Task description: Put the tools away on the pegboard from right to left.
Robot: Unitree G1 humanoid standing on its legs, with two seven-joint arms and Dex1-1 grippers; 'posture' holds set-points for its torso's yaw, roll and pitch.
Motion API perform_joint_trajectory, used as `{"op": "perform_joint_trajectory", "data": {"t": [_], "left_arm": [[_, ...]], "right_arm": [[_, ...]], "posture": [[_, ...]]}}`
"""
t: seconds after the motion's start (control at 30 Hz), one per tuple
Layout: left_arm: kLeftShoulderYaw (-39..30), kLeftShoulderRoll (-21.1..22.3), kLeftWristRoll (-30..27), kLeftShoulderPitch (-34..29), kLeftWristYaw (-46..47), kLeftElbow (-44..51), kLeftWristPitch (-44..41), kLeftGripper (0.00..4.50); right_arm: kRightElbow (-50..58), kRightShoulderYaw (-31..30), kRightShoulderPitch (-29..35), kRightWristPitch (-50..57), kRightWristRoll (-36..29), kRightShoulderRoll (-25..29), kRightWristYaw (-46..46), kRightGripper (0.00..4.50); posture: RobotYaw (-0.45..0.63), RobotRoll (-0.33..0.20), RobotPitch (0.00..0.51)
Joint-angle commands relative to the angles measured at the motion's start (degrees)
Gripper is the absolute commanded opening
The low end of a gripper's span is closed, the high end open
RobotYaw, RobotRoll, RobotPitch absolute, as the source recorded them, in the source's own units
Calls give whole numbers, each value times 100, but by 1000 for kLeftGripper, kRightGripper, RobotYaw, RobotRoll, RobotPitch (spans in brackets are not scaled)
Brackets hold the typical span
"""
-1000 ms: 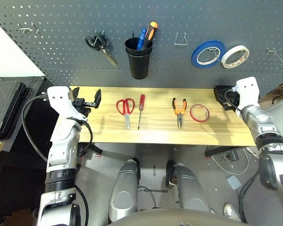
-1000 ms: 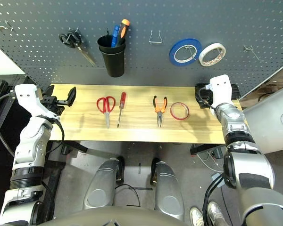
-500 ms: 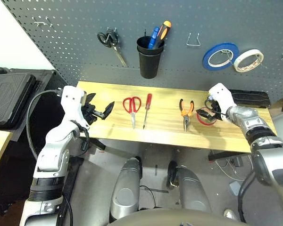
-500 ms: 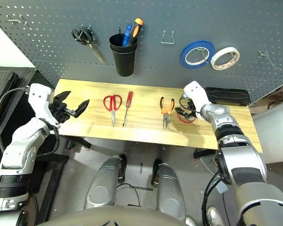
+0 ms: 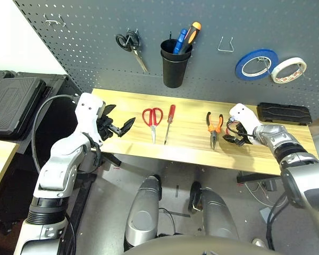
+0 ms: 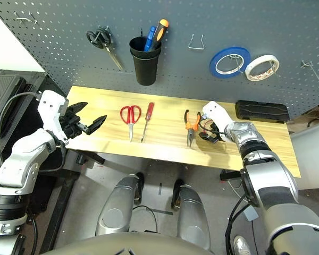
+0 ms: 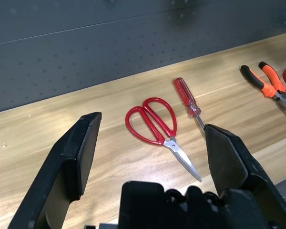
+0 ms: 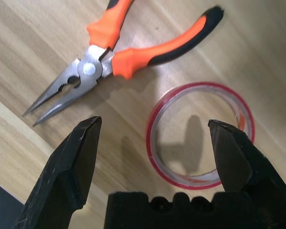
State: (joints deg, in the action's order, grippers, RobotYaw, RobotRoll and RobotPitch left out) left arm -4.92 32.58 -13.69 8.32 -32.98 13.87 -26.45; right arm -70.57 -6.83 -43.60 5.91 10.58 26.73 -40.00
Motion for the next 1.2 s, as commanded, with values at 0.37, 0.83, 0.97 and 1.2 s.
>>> {"op": "perform_joint_trajectory", "data": {"t": [0.37, 0.83, 0.97, 1.2], "left_arm": [[133, 136, -12, -92, -144, 398, -355, 4500], [-121, 107, -688, -517, -837, 852, 412, 4500], [-195, 76, -1099, -623, -1040, 1125, 474, 4500], [-197, 79, -1684, -606, -1227, 1561, 456, 4500]], "right_arm": [[-380, -278, 258, 389, 358, -121, 214, 3175], [136, -6, 1004, -911, 193, 150, 1081, 39], [344, 267, 1353, -1377, 3, 175, 1629, 39], [634, 520, 1727, -1957, -106, 177, 2333, 39]], "posture": [[409, 0, 274], [370, 0, 240], [361, 0, 227], [346, 0, 211]]}}
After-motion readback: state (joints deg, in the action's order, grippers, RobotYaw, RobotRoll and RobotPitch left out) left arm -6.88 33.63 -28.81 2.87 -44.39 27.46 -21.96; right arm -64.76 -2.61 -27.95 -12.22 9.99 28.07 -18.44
